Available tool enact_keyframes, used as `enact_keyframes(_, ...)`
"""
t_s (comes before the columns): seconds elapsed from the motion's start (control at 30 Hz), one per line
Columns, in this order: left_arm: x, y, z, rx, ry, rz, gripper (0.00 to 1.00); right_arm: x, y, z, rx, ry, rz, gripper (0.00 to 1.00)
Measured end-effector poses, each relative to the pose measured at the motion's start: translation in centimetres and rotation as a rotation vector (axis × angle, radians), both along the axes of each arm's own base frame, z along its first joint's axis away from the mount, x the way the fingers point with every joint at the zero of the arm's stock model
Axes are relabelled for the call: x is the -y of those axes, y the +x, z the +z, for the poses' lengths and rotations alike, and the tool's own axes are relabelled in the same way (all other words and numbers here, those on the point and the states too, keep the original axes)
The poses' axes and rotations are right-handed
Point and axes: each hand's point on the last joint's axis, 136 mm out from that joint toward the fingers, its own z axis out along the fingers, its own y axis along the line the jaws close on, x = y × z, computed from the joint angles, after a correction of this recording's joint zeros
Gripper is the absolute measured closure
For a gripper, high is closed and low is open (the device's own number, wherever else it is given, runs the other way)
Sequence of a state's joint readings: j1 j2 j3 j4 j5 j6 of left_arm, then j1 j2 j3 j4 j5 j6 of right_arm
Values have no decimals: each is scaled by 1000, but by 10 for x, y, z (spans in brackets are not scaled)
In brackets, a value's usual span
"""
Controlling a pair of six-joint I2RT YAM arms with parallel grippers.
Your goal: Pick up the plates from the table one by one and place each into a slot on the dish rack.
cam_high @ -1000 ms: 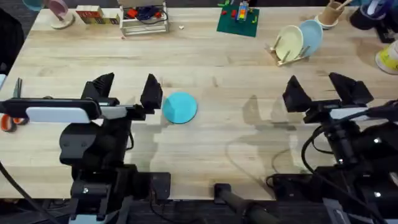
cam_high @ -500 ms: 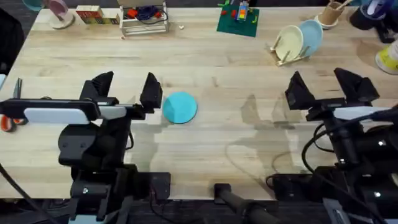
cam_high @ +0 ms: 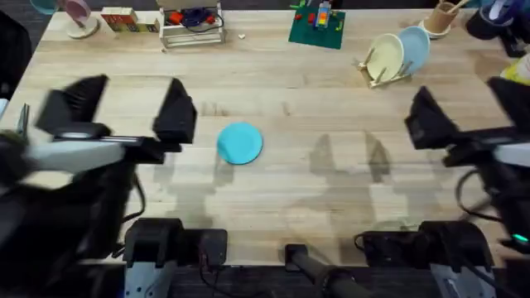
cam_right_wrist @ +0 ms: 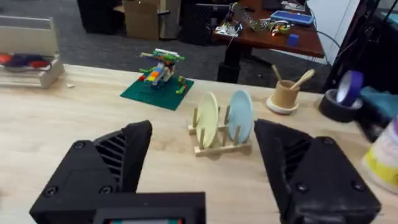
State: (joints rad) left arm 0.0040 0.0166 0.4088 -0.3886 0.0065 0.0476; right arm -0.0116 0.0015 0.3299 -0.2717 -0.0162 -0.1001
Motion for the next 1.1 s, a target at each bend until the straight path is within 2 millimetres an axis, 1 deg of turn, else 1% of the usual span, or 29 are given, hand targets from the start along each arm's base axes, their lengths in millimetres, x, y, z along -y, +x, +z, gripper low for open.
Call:
enact_keyframes(0.07, -1, -8, 19, 2, 6, 3, 7, 0, -9, 19, 6, -9, 1, 10)
enact_keyframes(0.13, -1, -13, 34, -16, 13, 4, 7, -1, -16, 35, -3, -12, 3, 10)
enact_keyframes(0.27, -1, -18, 60, -100, 21, 3, 7, -1, -27, 54, -87, -11, 7, 10)
enact_keyframes(0.3, -1, -19, 65, -125, 22, 3, 7, -2, -30, 59, -118, -10, 8, 11)
enact_keyframes(0.47, 0, -18, 92, -283, 23, -1, 8, -3, -36, 93, -226, -7, 19, 10)
enact_keyframes(0.6, 1, -16, 108, -407, 7, -10, 8, -5, -35, 115, -330, -3, 28, 10)
enact_keyframes(0.7, 6, -16, 114, -506, -12, -31, 7, -5, -29, 120, -439, 1, 31, 10)
enact_keyframes(0.8, 9, -15, 117, -594, -29, -50, 7, -5, -21, 117, -549, 4, 32, 11)
enact_keyframes(0.93, 12, -11, 113, -722, -58, -57, 7, -5, -10, 106, -705, 8, 33, 10)
enact_keyframes(1.1, 15, 5, 102, -846, -80, -68, 7, -5, 10, 86, -842, 12, 34, 10)
